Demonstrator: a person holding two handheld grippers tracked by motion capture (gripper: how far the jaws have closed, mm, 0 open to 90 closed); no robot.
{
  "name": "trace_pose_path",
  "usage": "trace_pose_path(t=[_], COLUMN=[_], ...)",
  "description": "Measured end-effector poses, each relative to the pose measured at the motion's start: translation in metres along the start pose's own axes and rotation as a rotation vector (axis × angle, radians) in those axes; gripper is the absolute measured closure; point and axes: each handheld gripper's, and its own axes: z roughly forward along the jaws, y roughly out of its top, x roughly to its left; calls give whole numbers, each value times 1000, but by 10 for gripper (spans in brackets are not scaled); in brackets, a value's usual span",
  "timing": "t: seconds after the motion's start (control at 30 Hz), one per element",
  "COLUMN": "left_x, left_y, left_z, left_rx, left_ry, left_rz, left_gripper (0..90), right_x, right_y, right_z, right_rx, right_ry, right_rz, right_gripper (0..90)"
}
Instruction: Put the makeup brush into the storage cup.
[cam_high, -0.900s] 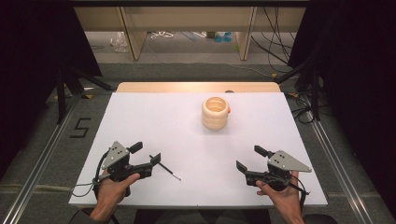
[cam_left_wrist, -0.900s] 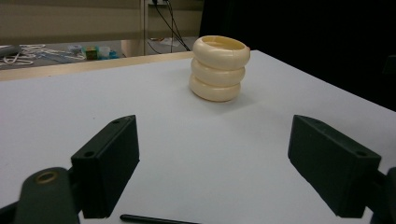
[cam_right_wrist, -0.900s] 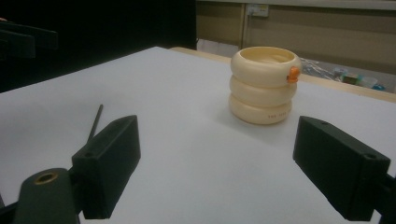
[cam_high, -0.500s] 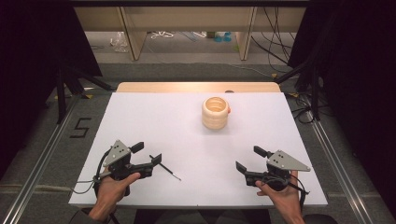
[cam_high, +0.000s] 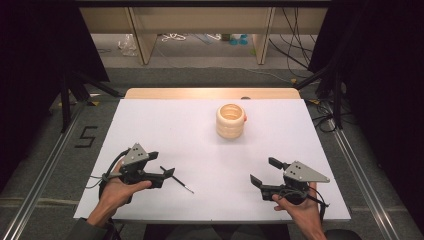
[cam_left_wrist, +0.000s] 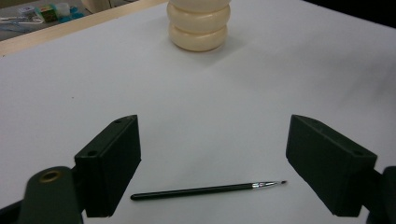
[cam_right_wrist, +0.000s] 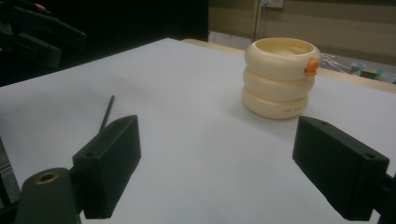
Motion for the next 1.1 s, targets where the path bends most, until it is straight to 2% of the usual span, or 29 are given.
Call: trace_pose_path(t=[0.07, 0.1, 0.17, 0.2, 0.23, 0.27, 0.33, 0.37, 0.4, 0.47, 0.5, 0.53, 0.6, 0.63, 0.67, 0.7, 0.87, 0.9, 1.0, 1.03, 1.07, 1.1], left_x=[2, 4, 4, 7, 7, 8, 8, 10, 9, 11, 10, 12, 12, 14, 16, 16, 20, 19, 20, 22, 22, 24], left_y=[3, 4, 6, 9, 9, 10, 12, 13, 14, 16, 16, 18, 18, 19, 20, 20, 21, 21, 22, 24, 24, 25], left_z=[1, 0, 2, 0, 0, 2, 4, 4, 7, 10, 11, 13, 16, 19, 21, 23, 33, 34, 36, 39, 39, 40], left_rx=[23, 35, 32, 64, 64, 60, 72, 94, 101, 130, 136, 154, 163, 192, 221, 229, 299, 303, 317, 344, 344, 376], left_ry=[0, -4, -5, 1, 1, -17, -25, -27, -31, -41, -48, -55, -63, -69, -80, -83, -104, -100, -111, -122, -122, -143], left_rz=[2, 19, 11, 45, 45, 45, 51, 74, 64, 93, 87, 112, 102, 139, 161, 158, 184, 182, 199, 215, 215, 246], left_gripper=[184, 192, 195, 195, 199, 199, 205, 206, 206, 215, 218, 219, 226, 226, 239, 243, 260, 272, 270, 269, 270, 270], right_x=[0, 0, 1, 1, 1, 1, 1, 0, 1, 1, 1, 1, 1, 1, 1, 1, 1, 1, 1, 1, 1, 1], right_y=[0, 0, -1, 0, 0, 0, 0, 0, -1, -1, -1, -1, -1, -1, -1, -1, -1, -1, 0, -1, -1, -1], right_z=[1, 0, 1, 1, 1, 1, 1, 1, 3, 3, 3, 3, 3, 3, 1, 2, 3, 1, 1, 3, 3, 4], right_rx=[7, 23, 18, 18, 18, 20, 21, 20, 6, 10, 10, 10, 11, 12, 42, 25, 25, 41, 29, 16, 16, 4], right_ry=[29, 18, 21, 22, 22, 23, 28, 29, 43, 42, 46, 46, 50, 48, 39, 40, 42, 41, 37, 44, 44, 47], right_rz=[20, 15, 16, 11, 11, 13, 12, 12, 19, 22, 22, 21, 22, 20, 7, 7, 6, 4, -7, -7, -7, -7], right_gripper=[162, 162, 162, 162, 162, 162, 162, 162, 162, 162, 162, 162, 162, 162, 162, 162, 162, 162, 162, 163, 163, 163])
